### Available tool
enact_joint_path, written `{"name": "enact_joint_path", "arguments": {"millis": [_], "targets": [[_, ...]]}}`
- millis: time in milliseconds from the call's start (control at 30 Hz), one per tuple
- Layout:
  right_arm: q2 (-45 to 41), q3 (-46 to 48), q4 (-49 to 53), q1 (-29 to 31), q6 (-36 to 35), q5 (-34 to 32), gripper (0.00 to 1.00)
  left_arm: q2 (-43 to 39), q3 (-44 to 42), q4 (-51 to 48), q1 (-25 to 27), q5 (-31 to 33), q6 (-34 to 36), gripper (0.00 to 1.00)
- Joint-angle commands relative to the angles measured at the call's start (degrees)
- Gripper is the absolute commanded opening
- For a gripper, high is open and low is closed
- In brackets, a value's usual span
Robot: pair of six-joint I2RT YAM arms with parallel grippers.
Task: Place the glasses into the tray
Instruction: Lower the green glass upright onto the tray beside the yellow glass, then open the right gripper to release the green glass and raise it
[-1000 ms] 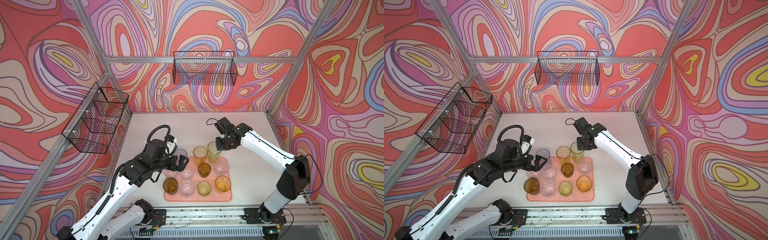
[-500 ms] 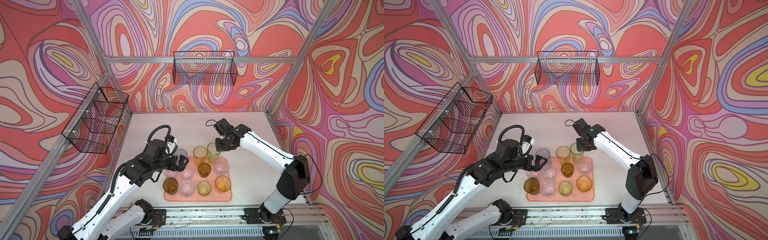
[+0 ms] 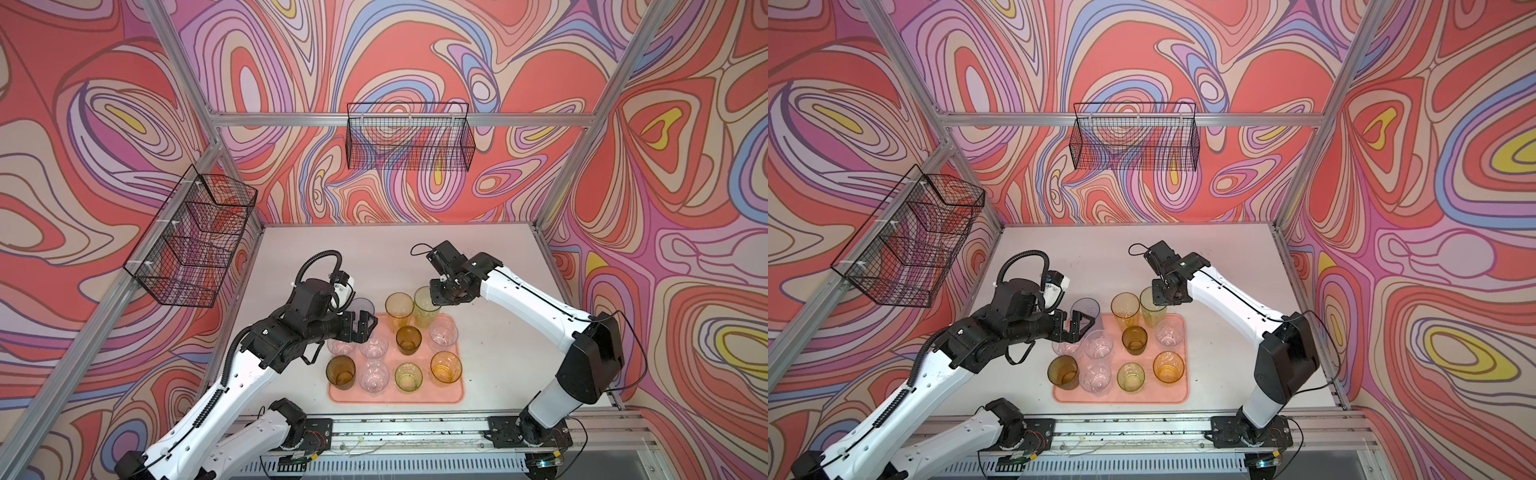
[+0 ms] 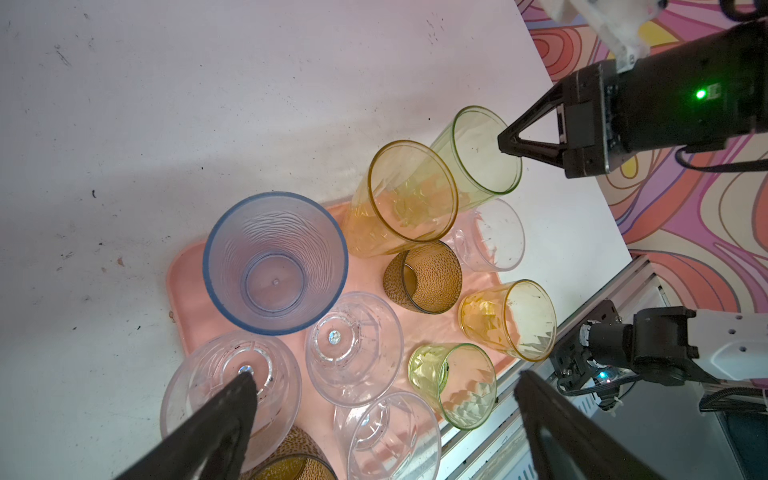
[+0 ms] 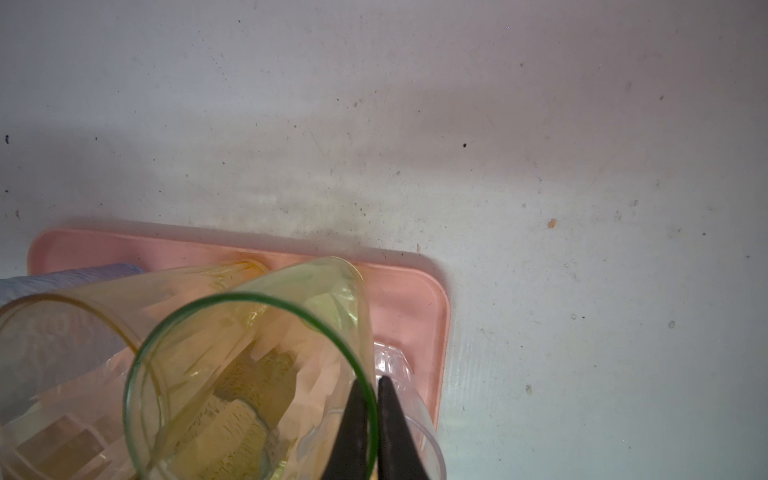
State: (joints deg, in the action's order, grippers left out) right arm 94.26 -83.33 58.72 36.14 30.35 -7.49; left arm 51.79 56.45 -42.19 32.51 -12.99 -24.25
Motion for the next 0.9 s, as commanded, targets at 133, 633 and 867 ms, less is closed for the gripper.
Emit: {"name": "enact_joint_path", "arguments": {"millis": [133, 633, 867], "targets": [[-1.80, 1.15, 1.04, 0.54, 1.00, -0.75, 0.00, -0.12, -0.81, -0.71, -0.34, 0.75, -0.09, 1.00], [-2.09, 1.23, 1.66, 0.58, 1.00, -0.85, 0.00, 0.44, -0.99, -0.38, -0.34, 0.74, -0.01, 1.00], [-1.27, 1.45, 1.40, 0.53, 0.94, -0.64, 0.00, 0.72, -0.99, -0.35, -0.34, 0.71, 0.17, 1.00]]}}
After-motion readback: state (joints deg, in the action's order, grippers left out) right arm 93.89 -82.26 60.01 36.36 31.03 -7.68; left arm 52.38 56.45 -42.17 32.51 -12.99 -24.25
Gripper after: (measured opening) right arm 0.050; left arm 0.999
